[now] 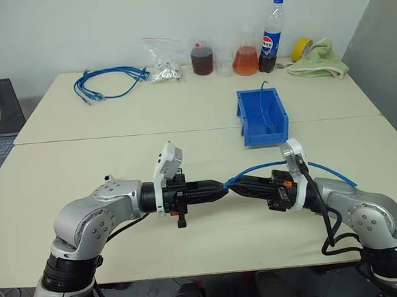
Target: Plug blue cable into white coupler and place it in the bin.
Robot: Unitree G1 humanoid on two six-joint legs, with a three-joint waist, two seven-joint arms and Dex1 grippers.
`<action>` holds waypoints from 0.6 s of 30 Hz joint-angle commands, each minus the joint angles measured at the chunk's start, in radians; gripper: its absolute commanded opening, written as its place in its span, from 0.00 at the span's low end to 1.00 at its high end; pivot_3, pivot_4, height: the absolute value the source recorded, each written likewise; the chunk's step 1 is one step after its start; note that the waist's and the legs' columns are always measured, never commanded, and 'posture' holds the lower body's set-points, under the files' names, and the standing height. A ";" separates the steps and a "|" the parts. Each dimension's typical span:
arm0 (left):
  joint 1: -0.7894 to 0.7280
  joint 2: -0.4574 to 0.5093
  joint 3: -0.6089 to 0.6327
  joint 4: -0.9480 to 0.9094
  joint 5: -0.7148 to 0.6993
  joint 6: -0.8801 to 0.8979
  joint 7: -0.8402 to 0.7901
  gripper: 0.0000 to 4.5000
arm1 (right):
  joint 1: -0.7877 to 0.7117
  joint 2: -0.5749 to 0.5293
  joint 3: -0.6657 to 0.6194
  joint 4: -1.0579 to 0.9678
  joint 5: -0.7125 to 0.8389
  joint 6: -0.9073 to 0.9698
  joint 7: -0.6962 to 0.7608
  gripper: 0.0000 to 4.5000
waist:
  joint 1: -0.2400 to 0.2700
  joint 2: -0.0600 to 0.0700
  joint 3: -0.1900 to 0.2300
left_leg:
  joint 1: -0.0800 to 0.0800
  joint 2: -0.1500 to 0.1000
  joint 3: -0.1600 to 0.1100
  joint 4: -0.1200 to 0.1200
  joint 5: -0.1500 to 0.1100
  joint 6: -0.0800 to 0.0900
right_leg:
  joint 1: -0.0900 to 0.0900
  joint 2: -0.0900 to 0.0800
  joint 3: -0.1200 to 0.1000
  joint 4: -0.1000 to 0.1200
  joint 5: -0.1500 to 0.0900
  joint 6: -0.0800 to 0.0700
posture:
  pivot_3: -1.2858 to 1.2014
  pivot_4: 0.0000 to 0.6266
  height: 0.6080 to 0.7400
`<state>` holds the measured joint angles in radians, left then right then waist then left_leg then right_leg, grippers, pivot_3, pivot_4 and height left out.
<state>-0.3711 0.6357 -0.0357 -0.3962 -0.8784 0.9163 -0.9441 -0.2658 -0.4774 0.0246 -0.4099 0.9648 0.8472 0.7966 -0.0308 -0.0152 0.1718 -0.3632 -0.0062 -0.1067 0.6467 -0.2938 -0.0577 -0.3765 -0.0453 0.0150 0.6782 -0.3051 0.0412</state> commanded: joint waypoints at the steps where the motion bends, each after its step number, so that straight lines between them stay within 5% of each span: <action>1: 0.012 0.023 -0.016 -0.070 0.007 -0.045 -0.051 0.21 | -0.014 0.000 -0.006 -0.022 0.009 -0.008 0.007 0.04 | 0.000 0.000 0.000 | 0.000 0.000 0.000 0.000 0.000 0.000 | 0.000 0.000 0.000 0.000 0.000 0.000 | 0.52 0.24 1.00; 18: 0.126 0.122 -0.001 -0.073 0.099 -0.170 -0.132 0.95 | -0.034 -0.027 0.009 0.015 -0.091 -0.084 0.055 0.03 | 0.000 0.001 0.001 | -0.001 0.000 0.000 -0.001 0.000 0.000 | -0.002 0.000 0.001 0.000 0.000 0.000 | 0.52 0.24 1.00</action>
<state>-0.2515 0.7468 -0.0712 -0.4390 -0.7783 0.7652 -1.0799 -0.2881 -0.5022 0.0354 -0.3832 0.8835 0.7958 0.8280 -0.0311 -0.0143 0.1730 -0.3643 -0.0061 -0.1063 0.6462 -0.2938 -0.0576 -0.3781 -0.0452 0.0154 0.6782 -0.3052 0.0412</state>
